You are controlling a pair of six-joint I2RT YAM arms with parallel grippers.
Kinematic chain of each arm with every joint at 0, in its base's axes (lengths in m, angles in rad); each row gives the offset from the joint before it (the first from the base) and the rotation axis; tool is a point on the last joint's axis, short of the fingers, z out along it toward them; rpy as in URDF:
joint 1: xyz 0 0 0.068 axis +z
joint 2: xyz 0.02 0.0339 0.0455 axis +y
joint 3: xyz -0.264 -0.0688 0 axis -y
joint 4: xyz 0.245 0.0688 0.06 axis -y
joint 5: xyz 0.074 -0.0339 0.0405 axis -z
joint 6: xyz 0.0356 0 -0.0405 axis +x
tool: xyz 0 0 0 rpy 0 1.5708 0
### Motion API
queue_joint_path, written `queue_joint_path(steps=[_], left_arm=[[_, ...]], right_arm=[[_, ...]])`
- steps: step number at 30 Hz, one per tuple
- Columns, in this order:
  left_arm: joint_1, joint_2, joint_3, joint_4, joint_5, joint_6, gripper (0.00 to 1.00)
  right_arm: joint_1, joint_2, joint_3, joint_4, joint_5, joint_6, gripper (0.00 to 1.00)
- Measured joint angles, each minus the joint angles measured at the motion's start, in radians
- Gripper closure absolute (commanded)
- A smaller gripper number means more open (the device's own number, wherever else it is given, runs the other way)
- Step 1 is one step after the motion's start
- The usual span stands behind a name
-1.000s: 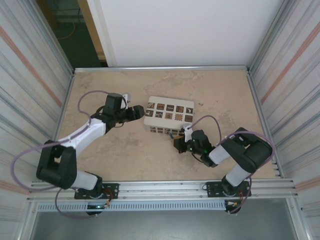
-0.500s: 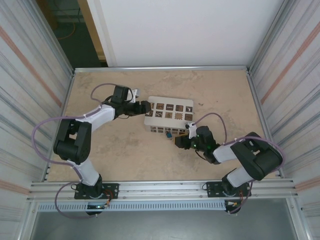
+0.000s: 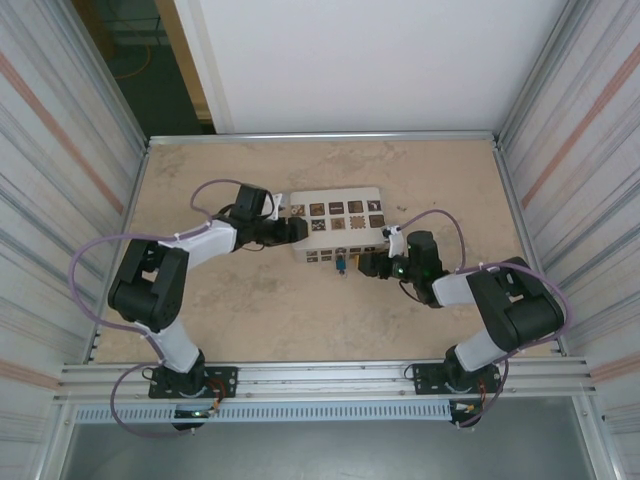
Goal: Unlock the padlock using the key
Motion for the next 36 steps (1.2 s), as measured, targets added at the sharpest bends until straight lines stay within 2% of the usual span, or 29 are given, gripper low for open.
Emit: queue_joint_path(steps=[8,16,30,36], left_arm=[[-0.008,-0.025,-0.031,0.020,-0.021,-0.027,0.32],[-0.009,-0.025,-0.031,0.021,-0.028,-0.031,0.32],[-0.010,-0.029,-0.034,0.023,-0.031,-0.034,0.33],[-0.009,-0.029,-0.036,0.023,-0.031,-0.037,0.33]], right_arm=[[0.005,-0.028,-0.056,-0.015,-0.055,-0.024,0.43],[0.097,0.005,-0.043,-0.003,-0.007,-0.023,0.42],[0.147,0.187,0.052,0.132,0.080,-0.024,0.56],[0.148,0.220,0.054,0.187,0.080,-0.027,0.67]])
